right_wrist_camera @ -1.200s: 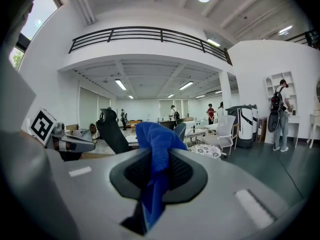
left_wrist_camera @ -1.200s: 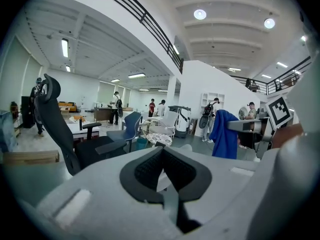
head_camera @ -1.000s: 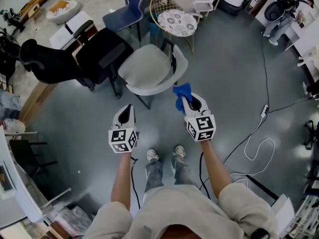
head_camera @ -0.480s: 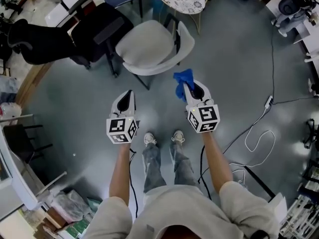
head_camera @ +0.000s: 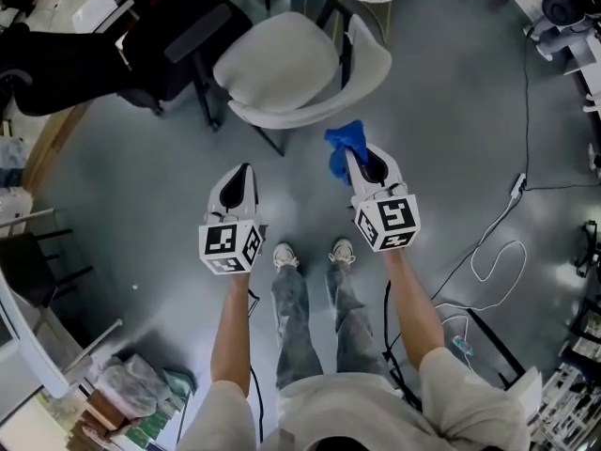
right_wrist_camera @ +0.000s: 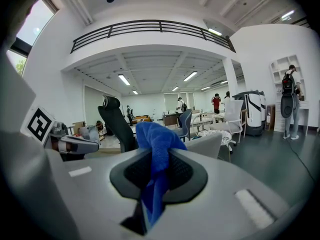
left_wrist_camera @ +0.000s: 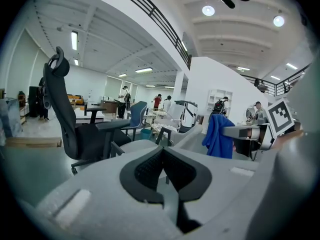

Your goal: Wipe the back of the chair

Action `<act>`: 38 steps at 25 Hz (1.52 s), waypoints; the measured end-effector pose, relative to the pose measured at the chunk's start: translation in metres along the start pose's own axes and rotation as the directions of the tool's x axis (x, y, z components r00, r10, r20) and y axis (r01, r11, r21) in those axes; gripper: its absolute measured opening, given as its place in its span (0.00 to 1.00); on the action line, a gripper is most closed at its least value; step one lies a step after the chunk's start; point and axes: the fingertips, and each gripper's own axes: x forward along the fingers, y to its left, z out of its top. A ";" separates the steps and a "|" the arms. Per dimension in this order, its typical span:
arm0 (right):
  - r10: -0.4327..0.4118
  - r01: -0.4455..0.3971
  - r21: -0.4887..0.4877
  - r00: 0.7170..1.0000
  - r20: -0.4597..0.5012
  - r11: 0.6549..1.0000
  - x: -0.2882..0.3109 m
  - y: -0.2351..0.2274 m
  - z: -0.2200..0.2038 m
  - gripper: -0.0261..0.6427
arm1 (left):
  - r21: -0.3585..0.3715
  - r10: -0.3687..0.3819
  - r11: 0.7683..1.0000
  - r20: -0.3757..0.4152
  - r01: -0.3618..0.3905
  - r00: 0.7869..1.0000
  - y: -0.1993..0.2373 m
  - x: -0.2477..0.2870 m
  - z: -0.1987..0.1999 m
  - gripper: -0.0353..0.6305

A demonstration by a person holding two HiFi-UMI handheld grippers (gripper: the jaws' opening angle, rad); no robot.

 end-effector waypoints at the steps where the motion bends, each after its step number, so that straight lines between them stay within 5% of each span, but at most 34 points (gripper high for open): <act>1: -0.001 0.001 -0.002 1.000 0.000 1.000 0.004 0.000 -0.005 0.11 | -0.001 -0.002 1.000 0.000 0.002 1.000 0.002 0.002 -0.005 0.06; 10: 0.018 -0.019 -0.027 1.000 -0.019 0.999 0.032 0.010 -0.048 0.11 | -0.022 -0.002 1.000 -0.025 0.002 1.000 0.016 0.015 -0.058 0.06; 21: 0.153 -0.155 -0.053 0.988 -0.034 0.986 0.094 0.078 -0.083 0.11 | -0.038 0.007 0.999 -0.050 -0.009 0.999 0.021 0.008 -0.095 0.06; 38: 0.190 -0.197 -0.096 0.978 -0.083 0.976 0.178 0.129 -0.117 0.11 | -0.070 0.032 0.997 -0.076 -0.037 0.997 0.045 -0.011 -0.108 0.06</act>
